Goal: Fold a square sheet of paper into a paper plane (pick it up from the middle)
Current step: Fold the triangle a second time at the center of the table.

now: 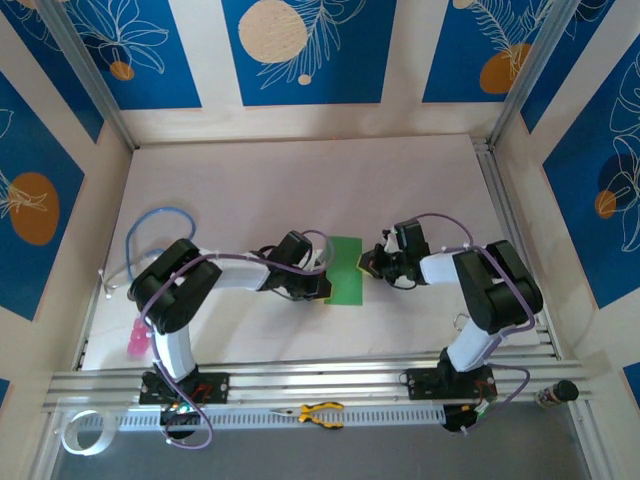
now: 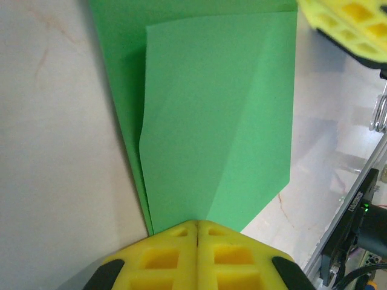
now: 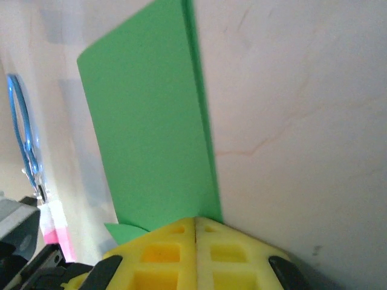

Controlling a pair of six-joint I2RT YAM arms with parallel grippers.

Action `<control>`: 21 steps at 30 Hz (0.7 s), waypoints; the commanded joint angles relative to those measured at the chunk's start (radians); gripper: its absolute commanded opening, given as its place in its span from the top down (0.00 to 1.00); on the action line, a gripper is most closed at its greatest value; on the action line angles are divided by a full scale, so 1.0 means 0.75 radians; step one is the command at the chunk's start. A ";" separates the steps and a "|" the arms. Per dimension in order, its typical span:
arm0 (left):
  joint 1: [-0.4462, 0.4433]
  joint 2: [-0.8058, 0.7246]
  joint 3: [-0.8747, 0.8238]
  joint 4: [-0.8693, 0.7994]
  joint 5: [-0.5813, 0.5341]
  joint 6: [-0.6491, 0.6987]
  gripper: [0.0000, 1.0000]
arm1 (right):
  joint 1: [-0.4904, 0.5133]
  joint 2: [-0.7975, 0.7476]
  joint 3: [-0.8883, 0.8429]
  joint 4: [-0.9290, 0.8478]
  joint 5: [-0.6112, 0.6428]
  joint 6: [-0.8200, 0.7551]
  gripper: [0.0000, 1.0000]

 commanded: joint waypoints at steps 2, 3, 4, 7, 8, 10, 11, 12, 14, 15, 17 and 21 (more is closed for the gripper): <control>-0.054 -0.017 -0.096 0.010 -0.107 -0.148 1.00 | 0.002 -0.149 0.008 -0.096 -0.011 -0.053 1.00; -0.073 -0.032 -0.113 0.053 -0.129 -0.200 1.00 | 0.009 -0.179 0.018 -0.147 -0.013 -0.074 1.00; -0.092 -0.045 -0.125 0.090 -0.158 -0.253 1.00 | 0.015 -0.206 0.027 -0.206 -0.013 -0.088 0.99; -0.149 -0.094 -0.132 0.149 -0.233 -0.332 1.00 | 0.027 -0.270 0.027 -0.371 -0.007 -0.093 0.95; -0.161 -0.118 -0.115 0.119 -0.259 -0.328 1.00 | 0.029 -0.291 0.025 -0.427 -0.001 -0.082 0.92; -0.176 -0.185 -0.046 -0.015 -0.324 -0.258 0.95 | 0.044 -0.355 0.006 -0.519 0.004 -0.074 0.85; -0.177 -0.214 -0.011 -0.076 -0.351 -0.219 0.92 | 0.053 -0.386 -0.003 -0.551 0.004 -0.070 0.81; -0.173 -0.239 0.029 -0.138 -0.374 -0.173 0.89 | 0.066 -0.415 -0.013 -0.583 0.007 -0.062 0.78; -0.156 -0.259 0.104 -0.237 -0.387 -0.077 0.85 | 0.092 -0.459 -0.029 -0.633 0.004 -0.051 0.74; -0.138 -0.253 0.138 -0.269 -0.365 -0.031 0.84 | 0.110 -0.476 -0.032 -0.661 0.002 -0.047 0.73; -0.103 -0.210 0.188 -0.294 -0.290 0.032 0.85 | 0.152 -0.506 -0.041 -0.702 0.037 -0.025 0.71; -0.049 -0.099 0.272 -0.353 -0.170 0.130 0.89 | 0.210 -0.534 -0.075 -0.722 0.062 0.040 0.68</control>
